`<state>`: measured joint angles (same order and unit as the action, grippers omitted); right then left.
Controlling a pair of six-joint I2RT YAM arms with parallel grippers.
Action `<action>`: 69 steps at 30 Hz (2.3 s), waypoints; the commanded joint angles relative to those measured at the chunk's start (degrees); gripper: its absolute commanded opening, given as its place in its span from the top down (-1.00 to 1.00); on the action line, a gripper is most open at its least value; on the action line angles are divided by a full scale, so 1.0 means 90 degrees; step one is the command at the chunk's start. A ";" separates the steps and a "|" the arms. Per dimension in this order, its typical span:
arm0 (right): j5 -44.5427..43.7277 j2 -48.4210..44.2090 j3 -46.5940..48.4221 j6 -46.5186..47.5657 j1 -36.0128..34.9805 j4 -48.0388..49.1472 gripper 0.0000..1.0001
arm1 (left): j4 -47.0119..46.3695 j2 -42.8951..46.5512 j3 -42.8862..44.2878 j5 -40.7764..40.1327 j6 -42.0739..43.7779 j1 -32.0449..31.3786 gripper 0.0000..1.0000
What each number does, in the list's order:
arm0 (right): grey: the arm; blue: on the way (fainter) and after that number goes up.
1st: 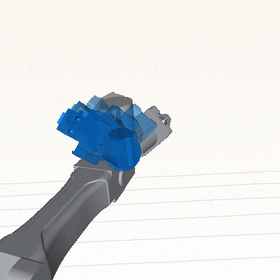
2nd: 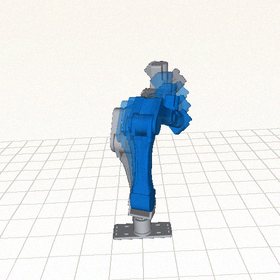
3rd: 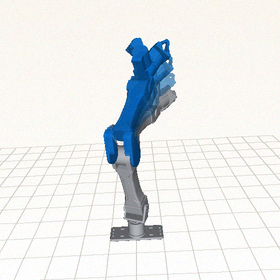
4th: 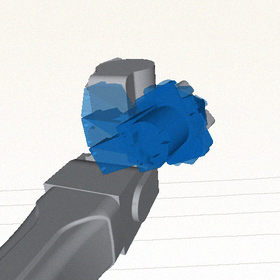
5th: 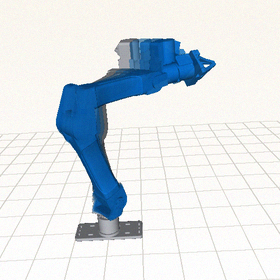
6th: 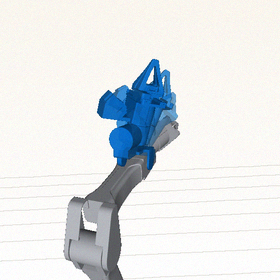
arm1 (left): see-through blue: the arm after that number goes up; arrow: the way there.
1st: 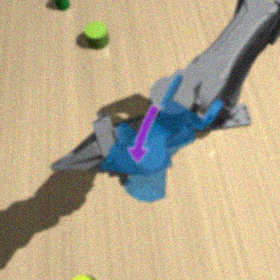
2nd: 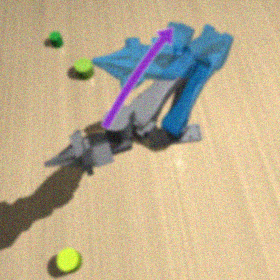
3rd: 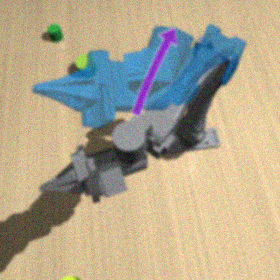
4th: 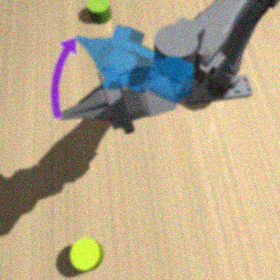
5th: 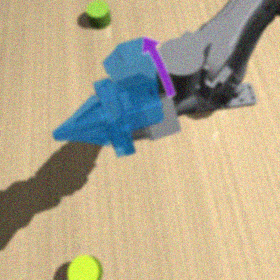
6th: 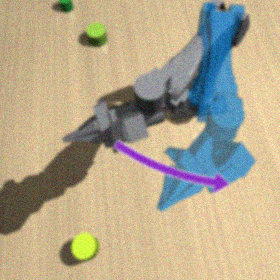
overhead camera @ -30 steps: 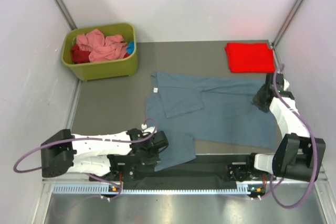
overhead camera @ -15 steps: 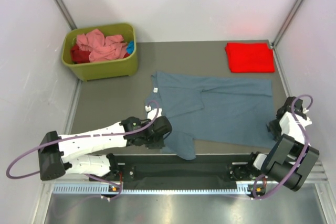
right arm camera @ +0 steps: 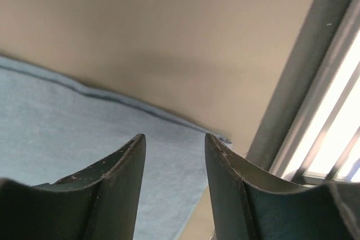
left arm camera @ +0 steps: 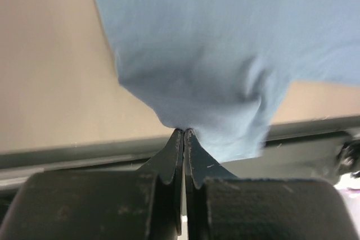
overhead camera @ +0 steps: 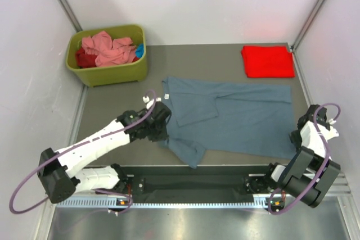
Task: Fold and stack the t-shirts
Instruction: Fold the tshirt
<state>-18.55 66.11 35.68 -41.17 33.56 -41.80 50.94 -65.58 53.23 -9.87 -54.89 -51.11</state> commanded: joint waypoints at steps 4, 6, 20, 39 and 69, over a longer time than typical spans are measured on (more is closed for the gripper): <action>0.0323 -0.0167 0.0088 -0.0084 0.0070 0.0084 0.05 | -0.1137 -0.0856 0.1057 0.0666 0.1322 0.1000 1.00; 0.0293 -0.0187 0.0108 -0.0172 0.0080 -0.0023 0.03 | -0.1400 -0.1304 0.1349 0.0930 0.1499 0.1157 1.00; 0.0049 -0.0089 -0.0039 -0.0465 0.0070 -0.0121 0.07 | -0.1812 -0.3699 0.3459 0.1888 0.2105 0.2290 1.00; 0.0127 -0.0100 0.0000 -0.0309 0.0080 -0.0443 0.10 | -0.2242 -0.5007 0.4270 0.2513 0.1881 0.2964 1.00; 0.0693 -0.0099 -0.0272 -0.0289 -0.0320 -0.0160 0.09 | -0.3306 -0.6131 0.5052 0.3069 0.1344 0.3462 1.00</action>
<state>-14.44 67.00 34.54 -42.68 32.56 -42.33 25.36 -120.18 95.72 16.19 -41.74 -20.75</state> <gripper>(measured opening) 0.459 0.011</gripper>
